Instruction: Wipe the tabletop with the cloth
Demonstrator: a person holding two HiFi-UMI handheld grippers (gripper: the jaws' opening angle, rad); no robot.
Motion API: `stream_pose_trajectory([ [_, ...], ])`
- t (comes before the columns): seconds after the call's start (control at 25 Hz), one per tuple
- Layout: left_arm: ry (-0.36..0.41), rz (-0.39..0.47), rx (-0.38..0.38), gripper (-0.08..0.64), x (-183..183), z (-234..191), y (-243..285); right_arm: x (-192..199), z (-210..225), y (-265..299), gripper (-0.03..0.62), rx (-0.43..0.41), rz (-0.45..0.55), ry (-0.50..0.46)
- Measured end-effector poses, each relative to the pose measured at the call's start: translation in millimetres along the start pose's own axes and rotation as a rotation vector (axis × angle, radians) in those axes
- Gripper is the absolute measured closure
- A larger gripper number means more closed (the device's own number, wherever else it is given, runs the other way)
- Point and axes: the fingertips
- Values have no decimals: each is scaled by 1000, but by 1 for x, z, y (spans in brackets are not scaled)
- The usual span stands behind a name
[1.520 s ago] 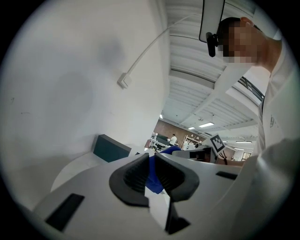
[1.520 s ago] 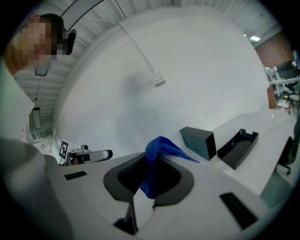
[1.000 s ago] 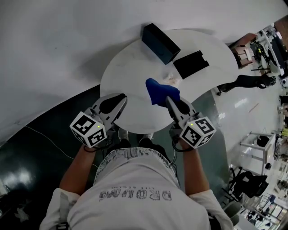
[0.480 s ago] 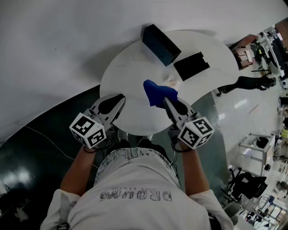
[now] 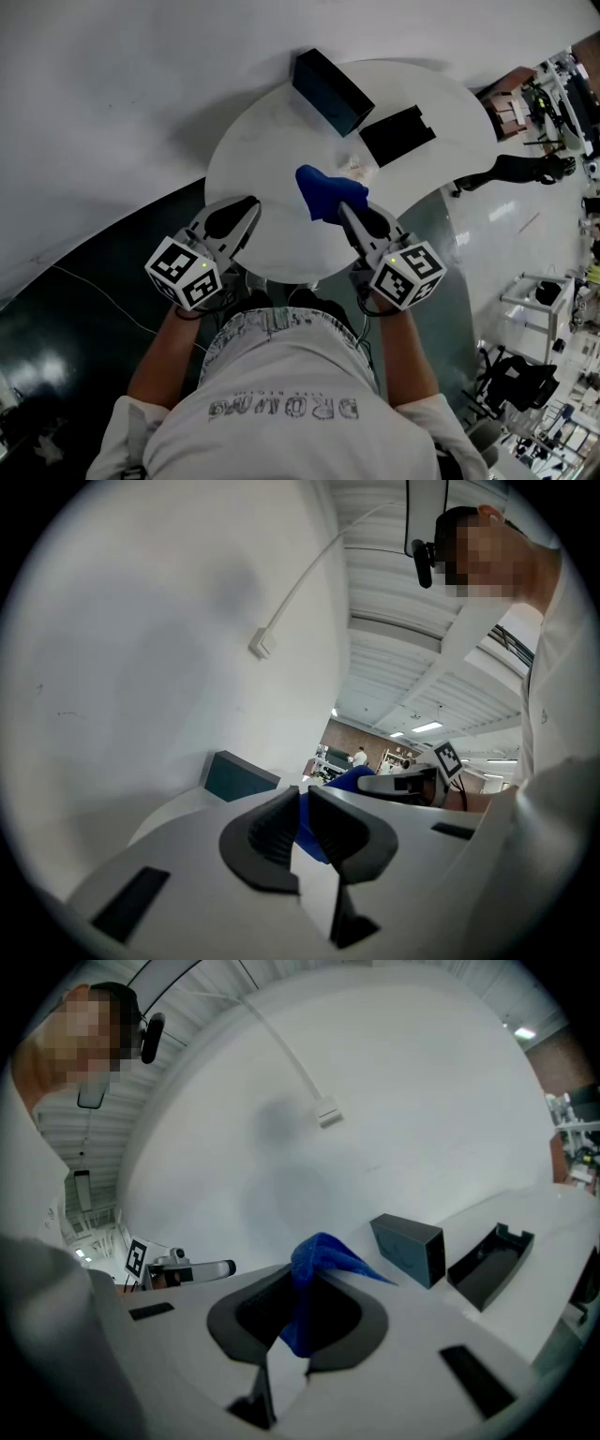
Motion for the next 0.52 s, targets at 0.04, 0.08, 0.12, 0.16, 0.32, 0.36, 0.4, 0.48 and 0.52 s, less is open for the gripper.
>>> stream_pose_trajectory([
  [0.04,0,0,0,512,0,0,0,0,0,0,551,1,-3,-1],
  [0.08,0,-1,0,512,1,0,1,0,0,0,551,4,-8,-1],
  [0.12,1,-2,-1,512,0,0,1,-1,0,0,551,7,-15,-1],
  [0.16,1,-4,-2,512,0,0,2,-1,0,0,551,10,-20,-2],
  [0.32,2,-11,-4,512,2,0,6,-1,4,0,551,12,-23,-5],
  [0.36,1,-10,-2,512,2,0,7,-1,5,-1,551,11,-23,-5],
  [0.4,1,-8,0,512,3,1,8,0,6,-1,551,10,-23,-5],
  [0.48,-1,-6,3,512,5,1,11,1,8,0,551,5,-17,-4],
  [0.52,-2,-7,4,512,6,1,12,2,9,0,551,2,-13,-2],
])
Point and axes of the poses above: the fingertips, and each gripper's own axes: y forward along the fingers, z to its right, x out of its underside, and after that the axes turned 5 degrees about -x, right-handed
